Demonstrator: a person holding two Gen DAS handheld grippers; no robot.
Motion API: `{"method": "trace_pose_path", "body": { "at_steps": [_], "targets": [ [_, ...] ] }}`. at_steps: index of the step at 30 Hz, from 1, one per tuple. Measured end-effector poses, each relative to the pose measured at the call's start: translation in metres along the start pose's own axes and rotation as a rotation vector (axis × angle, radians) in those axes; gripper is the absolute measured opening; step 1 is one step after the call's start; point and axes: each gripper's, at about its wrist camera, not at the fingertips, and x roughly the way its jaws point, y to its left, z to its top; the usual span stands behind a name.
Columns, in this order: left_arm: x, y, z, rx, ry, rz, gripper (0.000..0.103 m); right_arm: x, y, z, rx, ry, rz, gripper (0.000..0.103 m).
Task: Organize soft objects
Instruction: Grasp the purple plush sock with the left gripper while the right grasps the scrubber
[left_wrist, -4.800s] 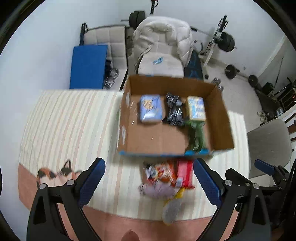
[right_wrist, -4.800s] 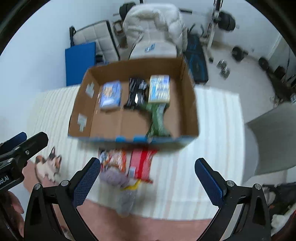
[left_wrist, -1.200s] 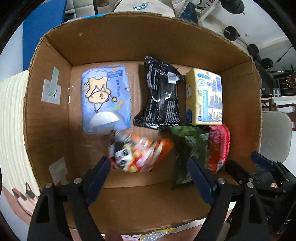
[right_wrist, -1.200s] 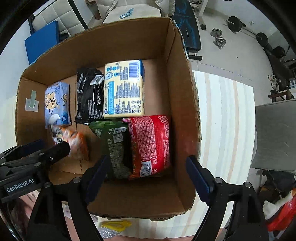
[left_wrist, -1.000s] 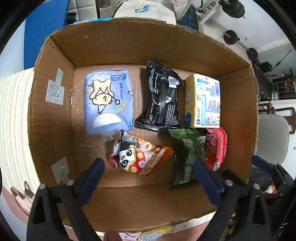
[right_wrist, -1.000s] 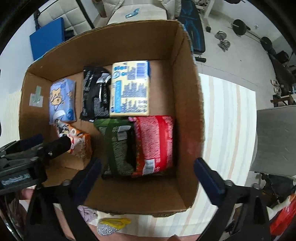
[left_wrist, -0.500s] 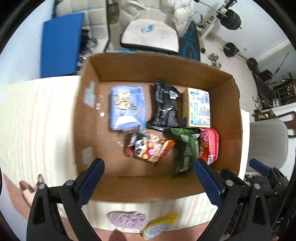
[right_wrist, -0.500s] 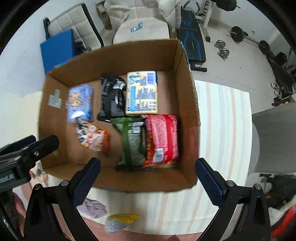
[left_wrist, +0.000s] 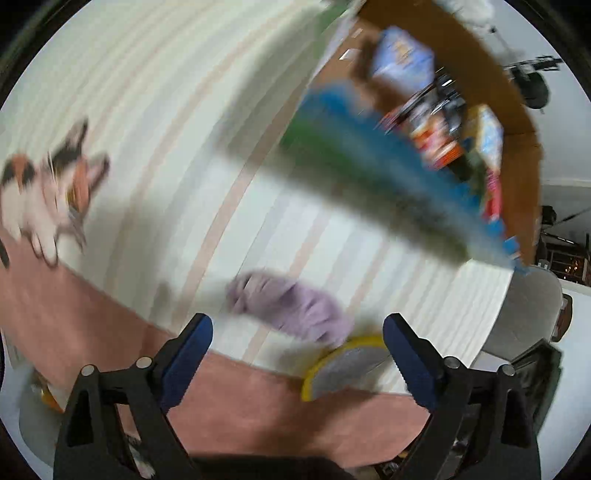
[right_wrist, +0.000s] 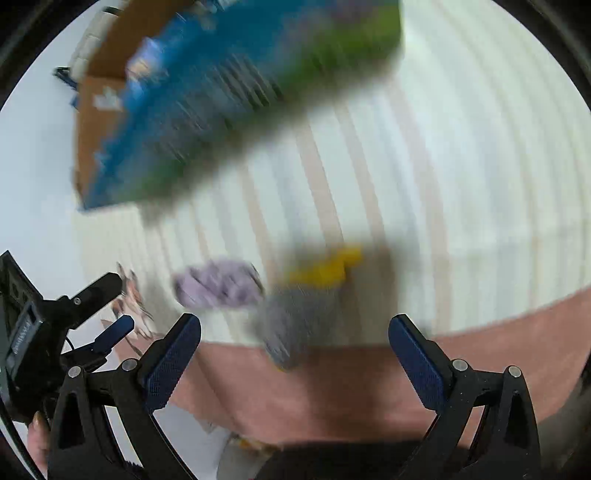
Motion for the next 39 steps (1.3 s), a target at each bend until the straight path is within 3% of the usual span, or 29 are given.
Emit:
{"method": "trace_pose_path", "body": {
  "at_steps": [5, 8, 10, 13, 18, 24, 27, 31, 34, 36, 38, 39],
  "targets": [
    [0.023, 0.014, -0.005, -0.062, 0.062, -0.025, 0.094, 0.040, -0.006, -0.014, 0.061, 0.041, 0.029, 0.097],
    [0.032, 0.013, -0.004, -0.091, 0.096, -0.031, 0.094, 0.054, 0.003, -0.014, 0.056, 0.046, 0.027, 0.080],
    [0.040, 0.011, -0.002, -0.117, 0.116, -0.045, 0.094, 0.060, 0.008, -0.014, 0.039, 0.050, 0.016, 0.054],
    [0.056, 0.005, 0.001, -0.143, 0.154, -0.057, 0.094, 0.058, 0.015, -0.015, -0.005, 0.026, -0.030, 0.052],
    [0.083, -0.013, 0.007, -0.118, 0.181, 0.009, 0.094, 0.042, 0.015, -0.018, -0.132, -0.032, -0.183, 0.050],
    [0.100, -0.038, -0.007, 0.135, 0.120, 0.304, 0.093, 0.026, 0.014, -0.025, -0.192, -0.061, -0.248, 0.050],
    [0.097, -0.039, -0.019, 0.224, 0.086, 0.387, 0.093, 0.023, 0.020, -0.031, -0.237, -0.082, -0.283, 0.050],
    [0.094, -0.029, -0.030, 0.259, 0.076, 0.425, 0.093, 0.029, 0.024, -0.033, -0.279, -0.091, -0.325, 0.050],
    [0.093, -0.016, -0.027, 0.213, 0.083, 0.371, 0.093, 0.033, 0.024, -0.034, -0.284, -0.088, -0.328, 0.051],
    [0.090, -0.010, -0.026, 0.186, 0.072, 0.338, 0.082, 0.036, 0.027, -0.035, -0.283, -0.088, -0.326, 0.051],
    [0.088, -0.007, -0.025, 0.172, 0.068, 0.301, 0.054, 0.039, 0.030, -0.035, -0.289, -0.083, -0.330, 0.051],
    [0.087, -0.007, -0.025, 0.173, 0.063, 0.296, 0.053, 0.040, 0.032, -0.035, -0.295, -0.077, -0.333, 0.051]
  ]
}}
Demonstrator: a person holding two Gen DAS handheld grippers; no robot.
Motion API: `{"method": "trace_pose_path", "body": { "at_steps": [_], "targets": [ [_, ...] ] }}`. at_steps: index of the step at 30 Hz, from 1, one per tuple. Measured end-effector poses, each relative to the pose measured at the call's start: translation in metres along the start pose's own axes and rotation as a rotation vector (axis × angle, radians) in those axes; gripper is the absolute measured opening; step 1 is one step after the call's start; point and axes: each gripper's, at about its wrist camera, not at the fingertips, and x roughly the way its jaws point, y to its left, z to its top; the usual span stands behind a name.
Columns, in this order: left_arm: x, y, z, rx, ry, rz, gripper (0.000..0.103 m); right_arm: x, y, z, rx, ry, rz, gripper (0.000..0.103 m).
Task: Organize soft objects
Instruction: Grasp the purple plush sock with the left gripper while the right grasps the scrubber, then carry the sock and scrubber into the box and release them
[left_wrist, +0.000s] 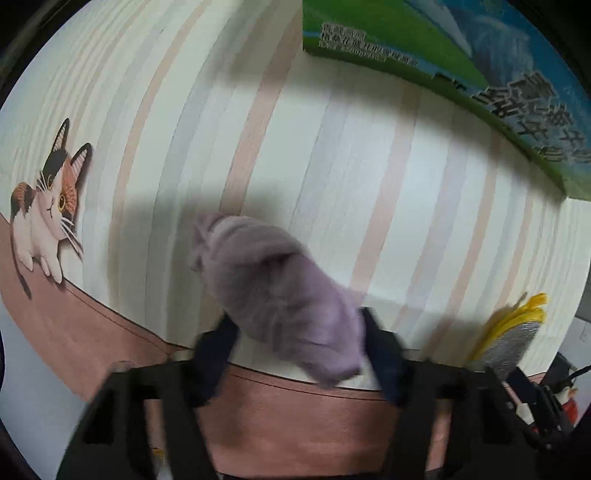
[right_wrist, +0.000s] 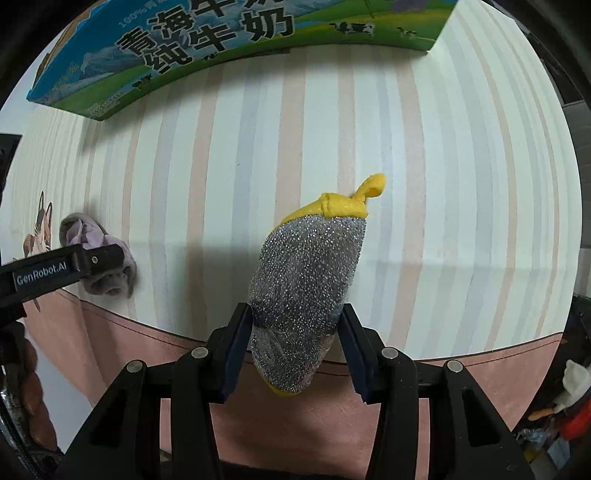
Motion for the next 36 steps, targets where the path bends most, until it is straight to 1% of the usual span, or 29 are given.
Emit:
{"method": "trace_pose_path", "body": {
  "at_steps": [2, 5, 6, 9, 10, 12, 14, 15, 16, 18, 20, 23, 25, 26, 27, 28, 29, 30, 31, 32, 33, 34, 35, 36],
  "targets": [
    [-0.005, -0.002, -0.002, 0.025, -0.026, 0.009, 0.046, 0.000, 0.004, 0.006, -0.010, 0.009, 0.001, 0.051],
    [-0.010, -0.006, -0.007, 0.068, -0.041, 0.009, 0.040, 0.004, 0.019, 0.006, -0.036, 0.018, -0.010, 0.050],
    [-0.012, -0.009, -0.010, 0.089, -0.047, 0.011, 0.040, 0.004, 0.022, 0.004, -0.046, 0.024, -0.011, 0.050],
    [-0.016, -0.030, -0.028, 0.207, -0.074, 0.037, 0.040, 0.003, 0.031, 0.003, -0.075, 0.035, -0.024, 0.050],
    [-0.014, -0.037, -0.033, 0.256, -0.067, 0.048, 0.041, 0.001, 0.031, 0.001, -0.082, 0.037, -0.029, 0.050],
    [-0.006, -0.042, -0.037, 0.264, -0.029, 0.041, 0.042, 0.001, 0.033, -0.003, -0.095, 0.036, -0.043, 0.050],
    [0.010, -0.035, -0.035, 0.208, 0.047, -0.008, 0.043, 0.003, 0.036, -0.004, -0.100, 0.036, -0.052, 0.050],
    [0.016, -0.027, -0.034, 0.156, 0.077, -0.061, 0.047, 0.003, 0.036, -0.004, -0.086, 0.038, -0.038, 0.050],
    [0.014, -0.022, -0.030, 0.118, 0.061, -0.118, 0.060, 0.005, 0.038, -0.001, -0.074, 0.041, -0.027, 0.051],
    [0.015, -0.013, -0.026, 0.053, 0.067, -0.165, 0.065, 0.003, 0.037, 0.000, -0.050, 0.036, -0.015, 0.051],
    [0.015, 0.000, -0.024, -0.048, 0.068, -0.244, 0.066, 0.001, 0.030, 0.004, -0.040, 0.026, -0.011, 0.052],
    [0.018, 0.014, -0.022, -0.149, 0.078, -0.324, 0.066, -0.004, 0.023, 0.004, -0.033, 0.021, -0.005, 0.052],
    [0.024, 0.023, -0.022, -0.164, 0.129, -0.355, 0.066, -0.004, 0.021, 0.002, -0.027, 0.021, 0.005, 0.052],
    [0.027, 0.030, -0.026, -0.188, 0.140, -0.376, 0.066, -0.004, 0.020, 0.002, -0.024, 0.025, 0.007, 0.052],
    [0.028, 0.039, -0.022, -0.208, 0.131, -0.386, 0.066, -0.004, 0.019, 0.002, -0.022, 0.029, 0.012, 0.053],
    [0.023, 0.042, -0.022, -0.221, 0.101, -0.383, 0.066, -0.004, 0.016, 0.004, -0.024, 0.034, 0.014, 0.059],
    [0.021, 0.049, -0.024, -0.209, 0.080, -0.366, 0.066, -0.004, 0.015, 0.006, -0.027, 0.045, 0.013, 0.062],
    [0.018, 0.041, -0.009, -0.195, 0.068, -0.348, 0.066, -0.001, 0.016, 0.008, -0.028, 0.060, 0.009, 0.070],
    [0.015, 0.037, -0.010, -0.162, 0.054, -0.318, 0.066, 0.001, 0.010, 0.011, -0.026, 0.063, 0.005, 0.072],
    [0.015, 0.031, -0.009, -0.139, 0.048, -0.293, 0.056, 0.002, 0.009, 0.014, -0.021, 0.061, 0.004, 0.072],
    [0.015, 0.022, -0.007, -0.097, 0.041, -0.252, 0.047, 0.004, 0.007, 0.015, -0.011, 0.058, 0.005, 0.072],
    [0.013, 0.024, 0.006, -0.067, 0.040, -0.227, 0.039, 0.004, 0.005, 0.017, -0.007, 0.058, 0.004, 0.072],
    [0.014, 0.013, 0.005, -0.008, 0.035, -0.166, 0.037, 0.005, 0.005, 0.018, -0.007, 0.056, 0.002, 0.072],
    [0.014, 0.007, 0.004, 0.023, 0.027, -0.133, 0.035, 0.004, 0.006, 0.019, -0.009, 0.047, -0.002, 0.070]
  ]
}}
